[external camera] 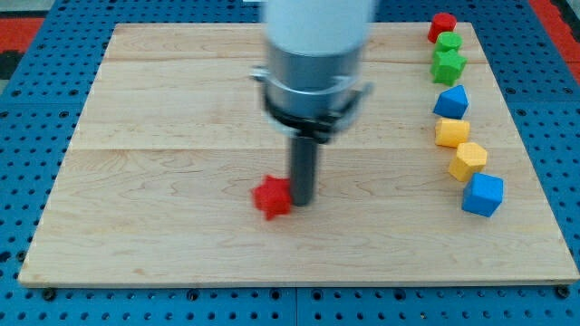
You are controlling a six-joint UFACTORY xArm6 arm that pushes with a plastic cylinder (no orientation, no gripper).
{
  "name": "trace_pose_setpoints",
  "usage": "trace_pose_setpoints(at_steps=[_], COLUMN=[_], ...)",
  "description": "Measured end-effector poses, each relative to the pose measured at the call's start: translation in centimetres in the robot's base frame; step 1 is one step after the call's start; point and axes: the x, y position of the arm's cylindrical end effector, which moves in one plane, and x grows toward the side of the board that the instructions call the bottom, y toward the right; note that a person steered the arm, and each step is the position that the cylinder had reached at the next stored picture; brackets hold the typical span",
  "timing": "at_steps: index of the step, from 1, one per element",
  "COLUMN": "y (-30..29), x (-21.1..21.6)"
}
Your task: Push the yellow hexagon towards the bottom center
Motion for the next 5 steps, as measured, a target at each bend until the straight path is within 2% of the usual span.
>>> trace_pose_setpoints(at_steps=[1, 2, 3, 4, 5], y=[1.6, 13.6, 27.1, 33.2, 32.3], x=[1.2, 7.9, 8.5, 2.5, -1.6])
